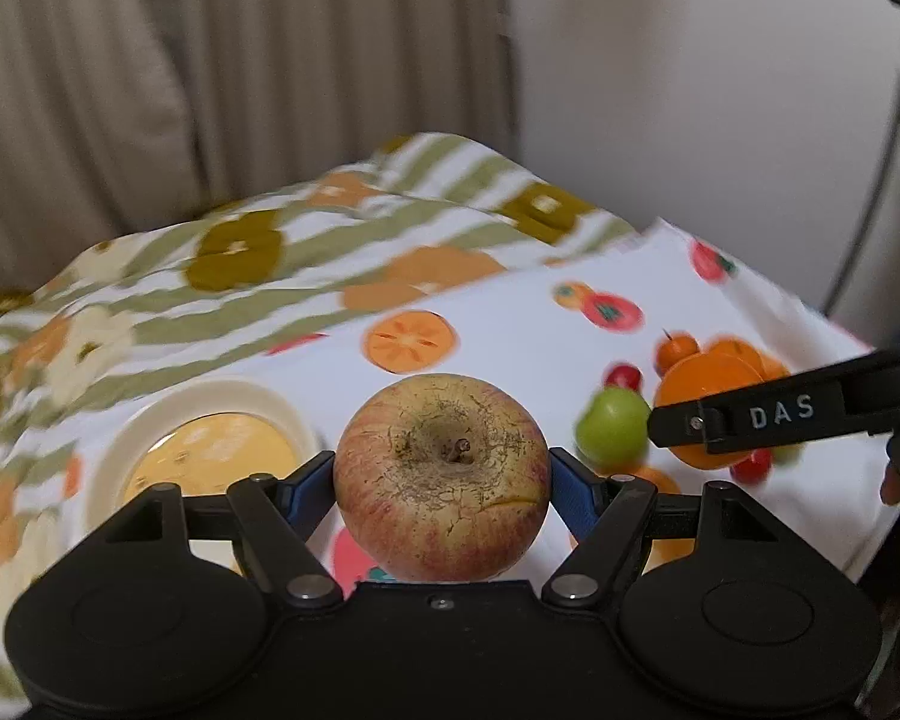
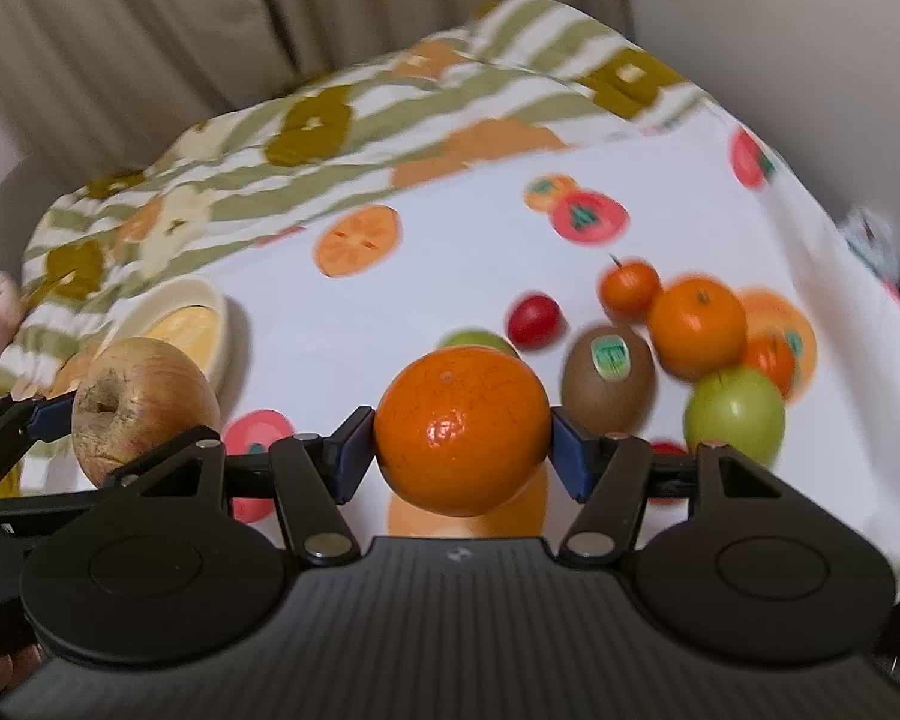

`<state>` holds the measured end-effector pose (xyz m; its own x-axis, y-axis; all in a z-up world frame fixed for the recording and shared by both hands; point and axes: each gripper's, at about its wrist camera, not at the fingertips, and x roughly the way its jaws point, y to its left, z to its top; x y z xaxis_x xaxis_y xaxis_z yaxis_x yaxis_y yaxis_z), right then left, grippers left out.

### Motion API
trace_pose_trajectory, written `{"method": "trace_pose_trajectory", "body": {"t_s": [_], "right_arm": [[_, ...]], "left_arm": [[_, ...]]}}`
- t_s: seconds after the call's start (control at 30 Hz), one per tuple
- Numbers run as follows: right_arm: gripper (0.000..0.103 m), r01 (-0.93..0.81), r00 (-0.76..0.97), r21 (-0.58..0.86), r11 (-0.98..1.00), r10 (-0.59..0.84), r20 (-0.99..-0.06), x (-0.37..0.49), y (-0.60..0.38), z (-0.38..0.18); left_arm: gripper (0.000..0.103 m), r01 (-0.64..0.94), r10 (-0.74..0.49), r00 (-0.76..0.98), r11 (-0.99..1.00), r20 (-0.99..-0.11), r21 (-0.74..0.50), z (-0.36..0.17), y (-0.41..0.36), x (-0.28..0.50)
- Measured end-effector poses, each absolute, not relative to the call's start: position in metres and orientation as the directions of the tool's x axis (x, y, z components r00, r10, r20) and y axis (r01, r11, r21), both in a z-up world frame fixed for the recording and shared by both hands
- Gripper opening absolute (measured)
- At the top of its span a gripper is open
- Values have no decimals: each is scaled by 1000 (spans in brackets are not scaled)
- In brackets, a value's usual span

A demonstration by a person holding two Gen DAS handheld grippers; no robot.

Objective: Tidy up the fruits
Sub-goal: 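Close the left tool on the red apple while the right tool grips the orange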

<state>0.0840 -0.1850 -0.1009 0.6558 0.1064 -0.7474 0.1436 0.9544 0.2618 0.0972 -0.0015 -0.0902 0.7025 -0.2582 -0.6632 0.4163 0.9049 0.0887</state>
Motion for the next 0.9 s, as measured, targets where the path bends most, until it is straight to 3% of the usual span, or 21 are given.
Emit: {"method": "trace_pose_trajectory", "body": {"t_s": [0.47,0.9], "right_arm": [[76,-204,679,207,957,290,-674,140,-152,-44],[76,-179,627,303,936,346,-699,229,-56,-65]], "left_arm": [[78,67,9,810,992,-587,109,-36,45,98],[78,93,-1,754,990,-656,105,-65,125,187]]}}
